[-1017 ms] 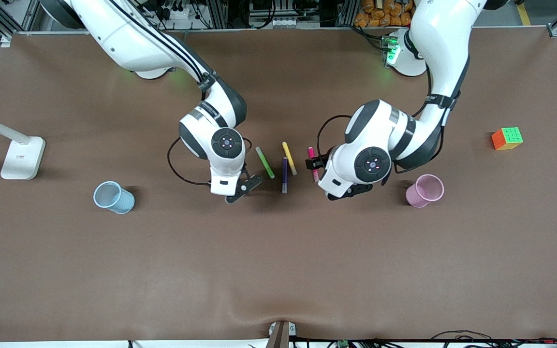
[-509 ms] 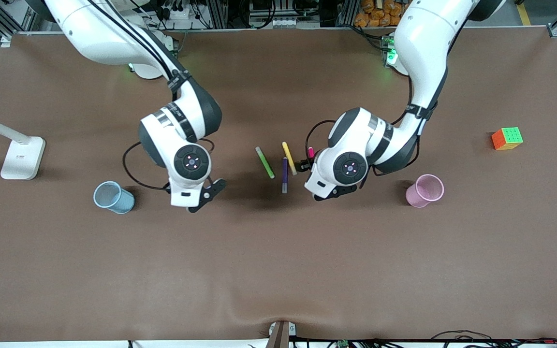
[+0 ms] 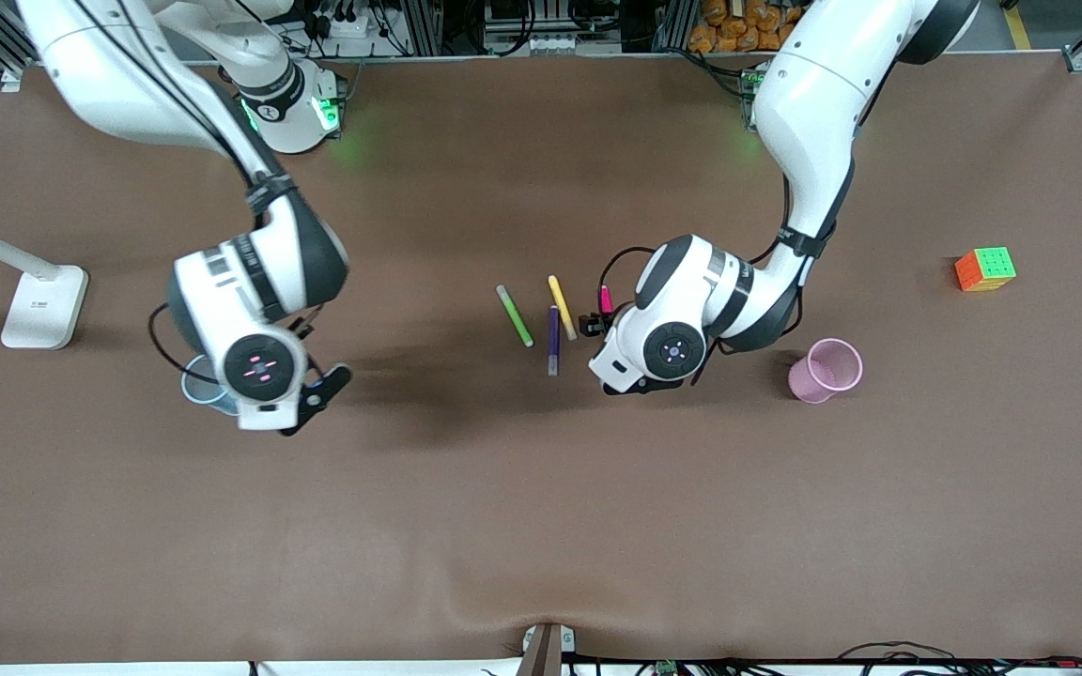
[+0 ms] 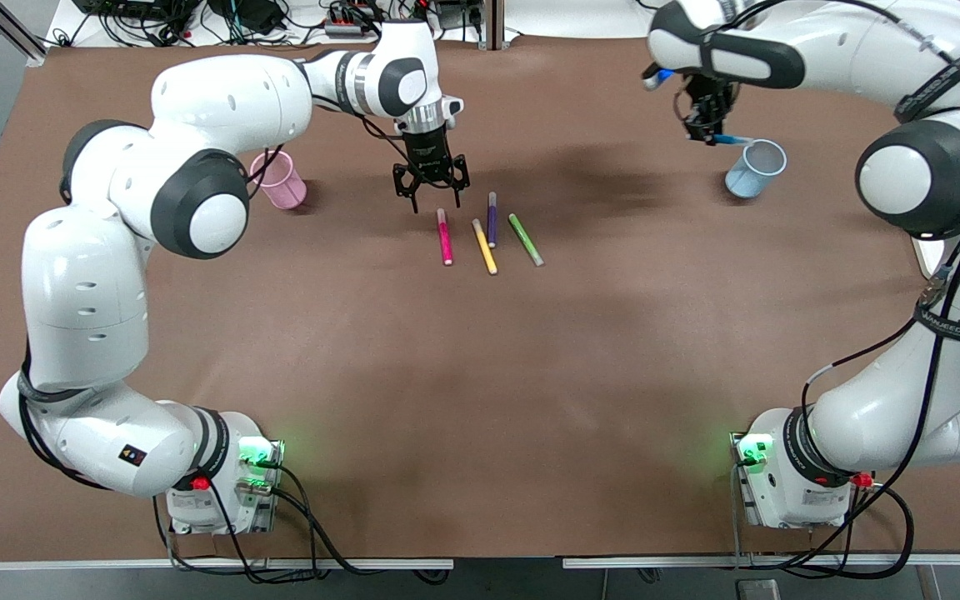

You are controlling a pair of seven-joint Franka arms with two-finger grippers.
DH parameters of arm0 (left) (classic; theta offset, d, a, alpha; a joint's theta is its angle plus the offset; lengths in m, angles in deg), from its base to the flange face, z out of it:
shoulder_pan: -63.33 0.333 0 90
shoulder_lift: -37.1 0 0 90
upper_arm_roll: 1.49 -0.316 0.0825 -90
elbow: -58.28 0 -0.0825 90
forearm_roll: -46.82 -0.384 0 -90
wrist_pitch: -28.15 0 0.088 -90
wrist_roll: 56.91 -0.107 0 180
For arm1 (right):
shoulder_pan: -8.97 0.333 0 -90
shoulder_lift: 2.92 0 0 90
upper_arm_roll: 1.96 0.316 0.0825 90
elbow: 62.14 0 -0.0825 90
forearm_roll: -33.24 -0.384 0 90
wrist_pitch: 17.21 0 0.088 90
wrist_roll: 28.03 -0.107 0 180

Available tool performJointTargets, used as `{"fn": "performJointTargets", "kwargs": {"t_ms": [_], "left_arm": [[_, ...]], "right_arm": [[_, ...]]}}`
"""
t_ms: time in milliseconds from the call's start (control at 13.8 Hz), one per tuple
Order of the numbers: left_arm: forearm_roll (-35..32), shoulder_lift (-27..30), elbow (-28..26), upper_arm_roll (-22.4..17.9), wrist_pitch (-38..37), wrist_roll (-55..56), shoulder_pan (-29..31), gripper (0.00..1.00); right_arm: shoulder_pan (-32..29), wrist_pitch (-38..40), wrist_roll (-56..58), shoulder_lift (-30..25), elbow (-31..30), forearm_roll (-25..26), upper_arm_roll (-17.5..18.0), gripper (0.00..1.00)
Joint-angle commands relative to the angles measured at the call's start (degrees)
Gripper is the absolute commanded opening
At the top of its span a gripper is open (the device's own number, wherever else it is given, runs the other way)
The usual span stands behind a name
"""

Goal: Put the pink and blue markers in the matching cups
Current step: 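Carry the blue marker toward the blue cup while the left gripper grasps pink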

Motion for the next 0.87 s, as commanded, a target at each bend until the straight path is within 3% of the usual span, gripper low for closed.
{"fn": "performJointTargets", "kwargs": {"t_ms": [0, 436, 799], "left_arm": [[4.54, -1.78, 0.25, -0.15, 1.95, -1.06, 0.11, 0.91], [4.03, -3.9, -0.63, -0.41, 4.33, -0.18, -0.5, 0.92], [4.3, -4.86, -0.37, -0.5, 4.33, 0.26, 0.12, 0.8]], "right_arm": [[-5.18, 1.53, 5.32, -0.86, -1.07, 0.92, 1.13, 0.0], [-11.88, 1.01, 10.27, 1.07, -1.95, 0.92, 0.61, 0.0], [-11.88, -0.83, 10.18, 3.53, -1.86, 1.27, -0.45, 0.0]]}}
